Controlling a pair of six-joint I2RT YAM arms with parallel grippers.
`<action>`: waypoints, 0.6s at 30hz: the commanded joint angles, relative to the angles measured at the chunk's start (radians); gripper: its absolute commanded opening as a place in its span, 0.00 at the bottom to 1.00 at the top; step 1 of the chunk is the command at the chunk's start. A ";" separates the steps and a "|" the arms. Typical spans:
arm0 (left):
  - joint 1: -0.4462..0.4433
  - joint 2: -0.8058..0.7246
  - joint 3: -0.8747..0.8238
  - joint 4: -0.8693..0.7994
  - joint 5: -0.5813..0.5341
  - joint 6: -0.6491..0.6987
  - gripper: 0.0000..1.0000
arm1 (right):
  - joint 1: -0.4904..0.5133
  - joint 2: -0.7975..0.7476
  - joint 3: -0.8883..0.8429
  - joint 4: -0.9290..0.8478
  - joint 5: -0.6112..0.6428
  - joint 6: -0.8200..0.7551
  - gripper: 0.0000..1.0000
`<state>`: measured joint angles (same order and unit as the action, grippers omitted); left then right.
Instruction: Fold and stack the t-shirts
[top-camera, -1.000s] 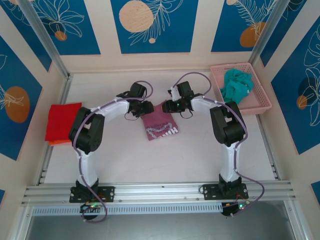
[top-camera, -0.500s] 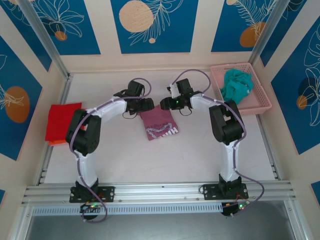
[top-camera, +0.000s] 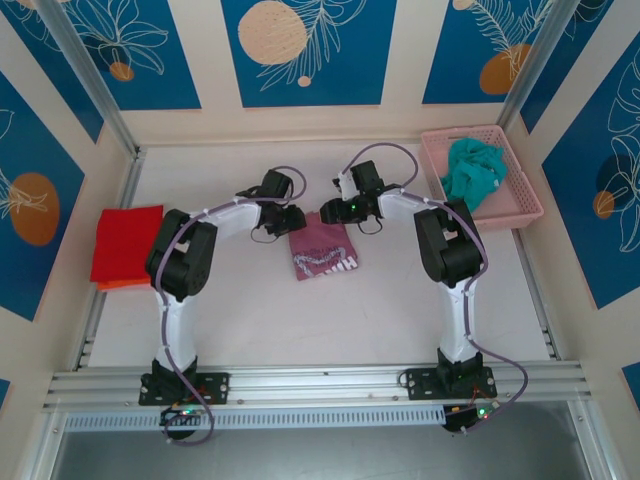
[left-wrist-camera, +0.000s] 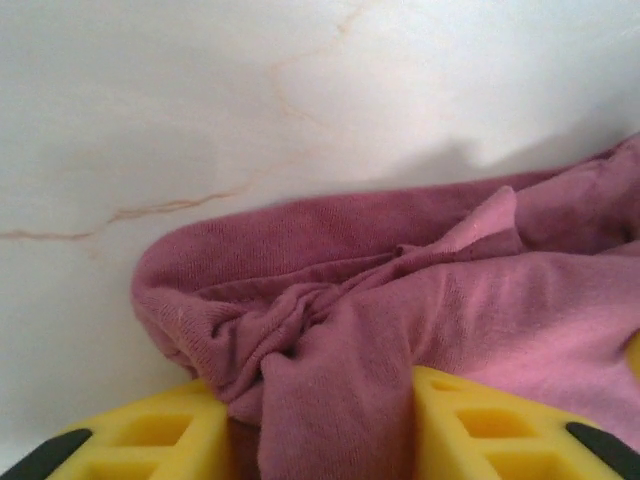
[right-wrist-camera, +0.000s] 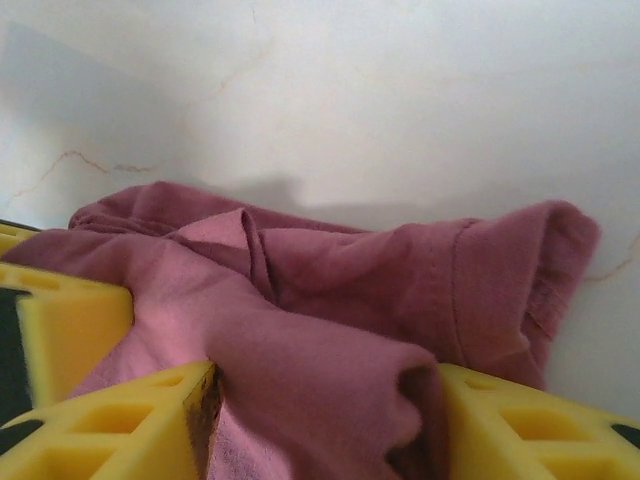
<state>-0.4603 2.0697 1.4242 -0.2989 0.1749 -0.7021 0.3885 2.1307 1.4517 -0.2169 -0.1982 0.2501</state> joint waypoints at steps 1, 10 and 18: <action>0.011 0.019 -0.022 0.086 0.110 -0.046 0.16 | 0.015 0.007 -0.034 0.019 -0.061 0.044 0.56; 0.103 -0.001 -0.048 -0.011 0.142 0.066 0.00 | 0.064 -0.038 -0.083 0.076 -0.117 0.128 0.56; 0.242 -0.031 -0.045 -0.215 0.228 0.339 0.00 | 0.070 -0.214 -0.163 0.097 -0.103 0.116 0.77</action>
<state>-0.2604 2.0525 1.3773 -0.3504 0.3855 -0.5159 0.4633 2.0144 1.3029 -0.1207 -0.2775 0.3660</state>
